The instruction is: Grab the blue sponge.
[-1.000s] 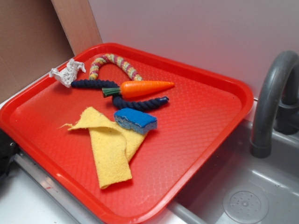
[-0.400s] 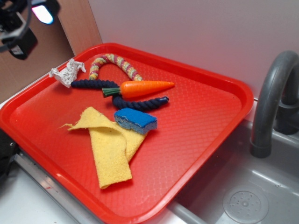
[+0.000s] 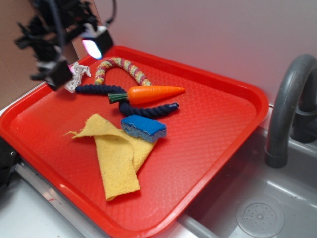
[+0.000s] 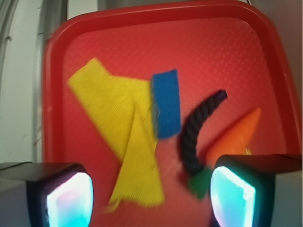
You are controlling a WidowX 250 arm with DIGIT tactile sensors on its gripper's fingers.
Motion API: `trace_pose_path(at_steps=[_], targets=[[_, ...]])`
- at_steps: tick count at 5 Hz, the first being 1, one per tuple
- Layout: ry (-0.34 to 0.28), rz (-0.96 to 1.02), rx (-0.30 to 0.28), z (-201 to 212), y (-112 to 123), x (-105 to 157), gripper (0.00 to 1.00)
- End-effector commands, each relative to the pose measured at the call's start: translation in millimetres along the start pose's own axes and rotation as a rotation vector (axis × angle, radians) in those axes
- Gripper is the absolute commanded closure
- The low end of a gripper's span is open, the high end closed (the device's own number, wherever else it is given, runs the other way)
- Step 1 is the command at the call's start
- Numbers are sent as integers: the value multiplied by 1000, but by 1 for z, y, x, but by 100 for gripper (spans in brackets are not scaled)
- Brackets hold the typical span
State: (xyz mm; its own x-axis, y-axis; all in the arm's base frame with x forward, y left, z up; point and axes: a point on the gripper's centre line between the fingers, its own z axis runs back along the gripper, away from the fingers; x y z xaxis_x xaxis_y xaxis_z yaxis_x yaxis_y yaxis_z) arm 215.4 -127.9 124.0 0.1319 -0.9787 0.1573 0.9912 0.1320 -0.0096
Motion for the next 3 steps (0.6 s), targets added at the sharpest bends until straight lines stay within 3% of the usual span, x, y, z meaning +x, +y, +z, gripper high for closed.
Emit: trace_pose_path(at_steps=[1,2,3], targets=[[-56,-91,-38,-25,6,51,0],[16,-119,-53,-46,9,57,0],[29,-114,-89,-62,13,53,0]])
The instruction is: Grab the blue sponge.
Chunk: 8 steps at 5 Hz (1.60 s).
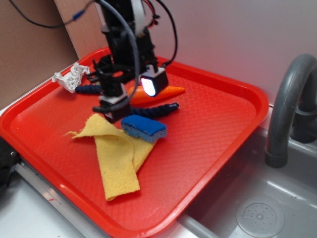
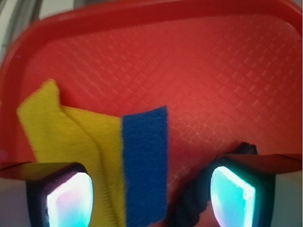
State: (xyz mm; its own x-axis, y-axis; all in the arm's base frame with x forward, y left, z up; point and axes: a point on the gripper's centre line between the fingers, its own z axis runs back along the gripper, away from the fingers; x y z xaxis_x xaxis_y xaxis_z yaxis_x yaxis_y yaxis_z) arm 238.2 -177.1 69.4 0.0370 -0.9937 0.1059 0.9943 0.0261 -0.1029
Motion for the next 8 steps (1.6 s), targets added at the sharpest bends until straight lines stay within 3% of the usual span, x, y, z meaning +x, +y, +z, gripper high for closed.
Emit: trace_pose_path(at_steps=[1,2,3,5,6,7,8], targets=[[-5,-93,-25,-26,-10,7,0],[8,-111,-58,-40,-13,9,0],[0,-97,-54,-38,-14,6,100],[67,-76,-34,-28,-17,5,100],[50,167,72,25,-7,-20,100],[108,418,164,79,-12,-39,100],[187,671,248,128,-41,-44,100]])
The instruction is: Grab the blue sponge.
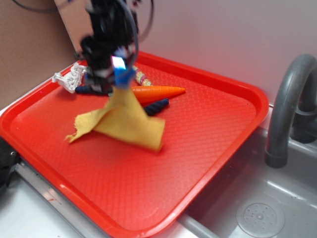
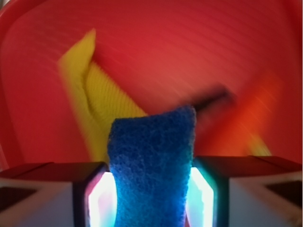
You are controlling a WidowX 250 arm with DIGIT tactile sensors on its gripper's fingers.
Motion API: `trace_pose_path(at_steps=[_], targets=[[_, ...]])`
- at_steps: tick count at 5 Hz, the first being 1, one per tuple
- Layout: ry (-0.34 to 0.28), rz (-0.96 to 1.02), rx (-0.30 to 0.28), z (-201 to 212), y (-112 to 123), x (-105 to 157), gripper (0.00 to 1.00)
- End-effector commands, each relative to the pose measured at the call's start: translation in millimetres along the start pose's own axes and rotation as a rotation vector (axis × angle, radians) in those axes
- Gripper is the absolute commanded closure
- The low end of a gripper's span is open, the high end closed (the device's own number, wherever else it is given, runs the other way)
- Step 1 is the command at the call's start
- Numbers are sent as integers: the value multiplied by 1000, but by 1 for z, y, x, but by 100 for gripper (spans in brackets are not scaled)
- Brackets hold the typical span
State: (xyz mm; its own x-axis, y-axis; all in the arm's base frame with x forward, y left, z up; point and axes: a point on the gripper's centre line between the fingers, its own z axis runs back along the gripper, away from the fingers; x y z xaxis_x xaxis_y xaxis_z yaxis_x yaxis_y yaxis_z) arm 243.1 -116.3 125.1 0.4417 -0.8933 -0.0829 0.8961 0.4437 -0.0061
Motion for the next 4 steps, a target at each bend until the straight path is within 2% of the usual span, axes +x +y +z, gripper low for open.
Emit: trace_pose_path(at_steps=[1,3,4], targets=[[-20,502,119,112,-47,-32,100],[-110,973,53,132,-61,-56,100],[-162,933,21,127,-63,-48,100]])
